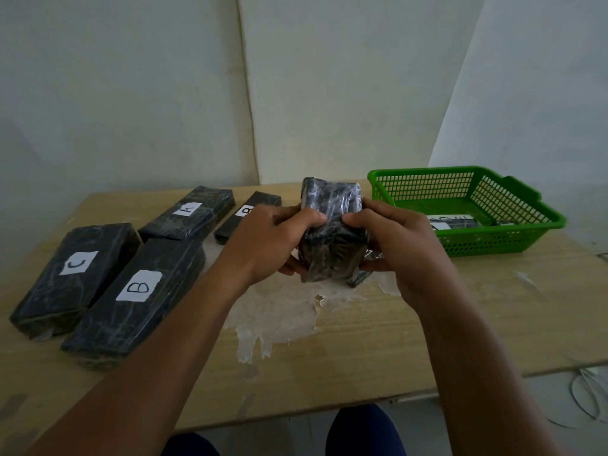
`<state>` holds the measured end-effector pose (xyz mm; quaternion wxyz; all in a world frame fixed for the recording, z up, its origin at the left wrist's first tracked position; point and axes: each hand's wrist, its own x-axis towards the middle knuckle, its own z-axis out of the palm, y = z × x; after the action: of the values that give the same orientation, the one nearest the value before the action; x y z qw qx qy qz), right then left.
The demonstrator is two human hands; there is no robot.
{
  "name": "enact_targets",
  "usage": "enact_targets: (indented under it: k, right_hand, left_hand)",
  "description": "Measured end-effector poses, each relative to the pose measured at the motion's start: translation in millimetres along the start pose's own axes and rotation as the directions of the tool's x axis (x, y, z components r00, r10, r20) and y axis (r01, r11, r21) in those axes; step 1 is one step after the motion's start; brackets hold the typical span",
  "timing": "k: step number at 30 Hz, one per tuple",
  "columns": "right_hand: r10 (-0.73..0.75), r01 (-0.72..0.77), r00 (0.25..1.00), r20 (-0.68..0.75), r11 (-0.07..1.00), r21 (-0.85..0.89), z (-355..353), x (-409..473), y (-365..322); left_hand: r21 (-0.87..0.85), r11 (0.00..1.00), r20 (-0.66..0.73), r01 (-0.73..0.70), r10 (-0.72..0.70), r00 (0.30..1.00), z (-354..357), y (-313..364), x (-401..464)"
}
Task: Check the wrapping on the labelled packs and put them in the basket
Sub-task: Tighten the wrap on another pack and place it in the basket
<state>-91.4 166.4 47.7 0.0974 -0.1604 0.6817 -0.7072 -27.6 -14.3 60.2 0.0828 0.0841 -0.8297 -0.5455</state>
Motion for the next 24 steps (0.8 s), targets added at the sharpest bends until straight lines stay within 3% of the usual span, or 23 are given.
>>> enact_targets:
  k: [14, 20, 24]
  right_hand:
    - [0.029, -0.033, 0.999, -0.043, 0.996, -0.087, 1.3, 0.0, -2.6]
    - [-0.038, 0.027, 0.997, -0.069, 0.988, -0.154, -2.8, -2.8, -7.7]
    - [-0.068, 0.077, 0.996, 0.051, 0.977, -0.197, -5.9, -6.5, -7.7]
  left_hand:
    - [-0.013, 1.000, 0.040, 0.018, -0.017, 0.999, -1.0, 1.8, -0.4]
    - [0.106, 0.983, 0.033, -0.153, 0.150, 0.988, -6.6, -6.0, 1.5]
    - [0.133, 0.970, -0.082, -0.202, 0.214, 0.973, -4.8, -10.8, 5.3]
